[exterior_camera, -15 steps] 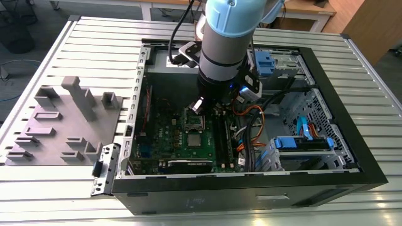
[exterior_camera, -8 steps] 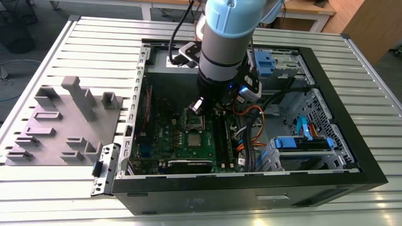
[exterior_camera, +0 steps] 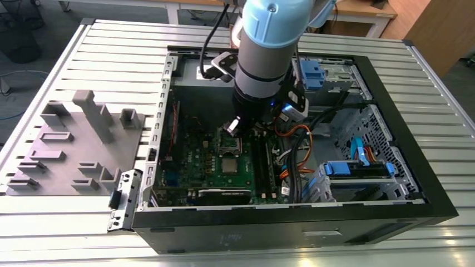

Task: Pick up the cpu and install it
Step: 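Close the cpu cover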

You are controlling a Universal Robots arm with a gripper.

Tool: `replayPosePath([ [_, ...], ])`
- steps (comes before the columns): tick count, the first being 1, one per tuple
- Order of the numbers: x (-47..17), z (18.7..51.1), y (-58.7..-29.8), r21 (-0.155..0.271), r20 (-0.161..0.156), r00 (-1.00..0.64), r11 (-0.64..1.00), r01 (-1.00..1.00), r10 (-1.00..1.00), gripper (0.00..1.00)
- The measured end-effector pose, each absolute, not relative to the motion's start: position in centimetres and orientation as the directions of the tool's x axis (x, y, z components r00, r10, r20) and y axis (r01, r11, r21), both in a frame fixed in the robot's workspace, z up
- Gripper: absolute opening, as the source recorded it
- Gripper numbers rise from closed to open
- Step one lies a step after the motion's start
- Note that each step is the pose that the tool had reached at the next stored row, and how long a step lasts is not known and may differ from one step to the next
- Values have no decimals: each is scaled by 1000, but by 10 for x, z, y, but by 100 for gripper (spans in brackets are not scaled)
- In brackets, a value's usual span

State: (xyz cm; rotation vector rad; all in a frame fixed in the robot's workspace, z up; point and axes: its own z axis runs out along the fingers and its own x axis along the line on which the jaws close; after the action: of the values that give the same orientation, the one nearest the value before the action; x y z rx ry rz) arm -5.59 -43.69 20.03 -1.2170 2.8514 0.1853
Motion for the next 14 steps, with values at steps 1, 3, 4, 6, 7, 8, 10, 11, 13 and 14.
replayPosePath([
  [1, -55, 200, -437, 96, -80, -692, 686, -721, -717, 11],
  [3, -54, 200, -437, 96, -80, -692, 686, -721, -717, 11],
  [4, -53, 200, -437, 95, -80, -692, 686, -721, -717, 11],
  [6, -52, 200, -437, 96, -80, -692, 686, -721, -717, 11],
  [7, -51, 200, -437, 95, -80, -692, 686, -721, -717, 11],
  [8, -51, 200, -437, 95, -80, -692, 686, -721, -717, 11],
  [10, -51, 200, -437, 95, -80, -692, 686, -721, -717, 11],
  [11, -51, 200, -437, 95, -80, -692, 686, -721, -717, 11],
  [13, -51, 200, -437, 95, -80, -692, 686, -722, -717, 11],
  [14, -52, 200, -437, 95, -81, -692, 686, -722, -717, 11],
])
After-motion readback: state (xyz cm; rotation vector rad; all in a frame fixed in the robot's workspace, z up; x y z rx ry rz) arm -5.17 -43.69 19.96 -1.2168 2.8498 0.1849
